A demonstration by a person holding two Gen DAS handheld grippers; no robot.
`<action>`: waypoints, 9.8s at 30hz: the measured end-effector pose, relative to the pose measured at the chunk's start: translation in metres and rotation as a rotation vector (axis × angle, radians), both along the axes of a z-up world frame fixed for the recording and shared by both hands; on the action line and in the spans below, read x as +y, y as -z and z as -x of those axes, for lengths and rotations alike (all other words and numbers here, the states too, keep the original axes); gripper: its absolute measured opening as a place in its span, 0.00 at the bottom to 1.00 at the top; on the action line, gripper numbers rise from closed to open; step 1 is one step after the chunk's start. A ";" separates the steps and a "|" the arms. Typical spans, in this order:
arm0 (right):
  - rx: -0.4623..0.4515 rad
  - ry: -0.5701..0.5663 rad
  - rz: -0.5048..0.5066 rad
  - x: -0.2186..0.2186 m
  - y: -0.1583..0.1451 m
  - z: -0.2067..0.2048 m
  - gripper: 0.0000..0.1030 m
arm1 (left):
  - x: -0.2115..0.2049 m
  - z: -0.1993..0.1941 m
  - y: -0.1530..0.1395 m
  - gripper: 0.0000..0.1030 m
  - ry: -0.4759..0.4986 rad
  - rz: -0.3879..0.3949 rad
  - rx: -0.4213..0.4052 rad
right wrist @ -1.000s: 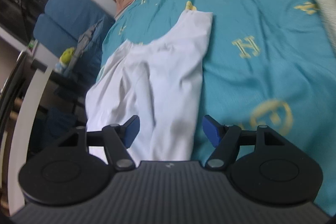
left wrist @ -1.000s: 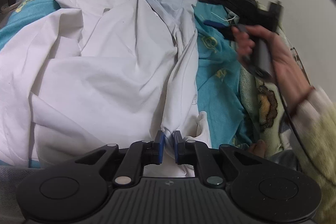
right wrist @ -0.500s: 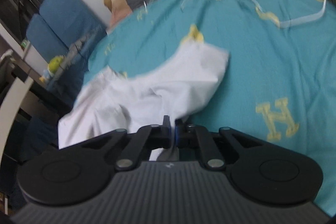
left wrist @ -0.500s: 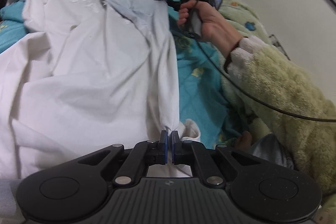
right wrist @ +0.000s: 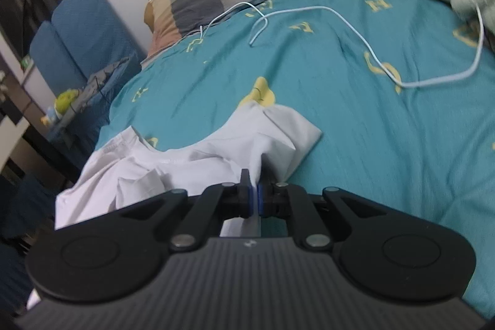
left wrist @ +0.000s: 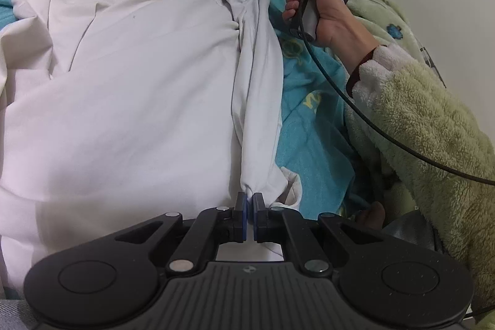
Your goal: Fold clothes
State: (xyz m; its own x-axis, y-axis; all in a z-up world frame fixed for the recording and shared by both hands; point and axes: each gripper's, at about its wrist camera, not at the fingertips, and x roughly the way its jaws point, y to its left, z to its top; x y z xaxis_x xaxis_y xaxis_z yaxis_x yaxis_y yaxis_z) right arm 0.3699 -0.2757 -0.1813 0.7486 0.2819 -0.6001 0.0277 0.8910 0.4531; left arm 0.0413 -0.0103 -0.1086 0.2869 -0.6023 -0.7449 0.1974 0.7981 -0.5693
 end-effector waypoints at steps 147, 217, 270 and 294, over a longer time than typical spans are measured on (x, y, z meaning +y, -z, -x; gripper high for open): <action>0.126 0.064 -0.130 0.046 -0.071 0.316 0.62 | 0.087 -0.048 -0.035 0.01 0.251 -0.623 0.168; 0.211 -0.261 -0.238 0.087 -0.078 0.364 0.11 | 0.119 -0.028 -0.016 0.85 -0.175 -0.155 0.159; 0.013 -0.078 -0.175 -0.013 -0.180 0.384 0.11 | 0.139 0.016 -0.163 0.02 -0.276 0.317 -0.255; 0.245 -0.038 0.008 0.004 -0.029 0.162 0.12 | 0.078 -0.215 0.002 0.06 -0.315 -0.079 -0.177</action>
State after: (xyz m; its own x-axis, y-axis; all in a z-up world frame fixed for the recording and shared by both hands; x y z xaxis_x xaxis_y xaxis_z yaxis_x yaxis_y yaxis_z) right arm 0.2081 -0.2718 -0.1520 0.5691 0.3015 -0.7650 0.1019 0.8973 0.4295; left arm 0.2565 0.0681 -0.1105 0.5779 -0.4065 -0.7077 0.0249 0.8755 -0.4826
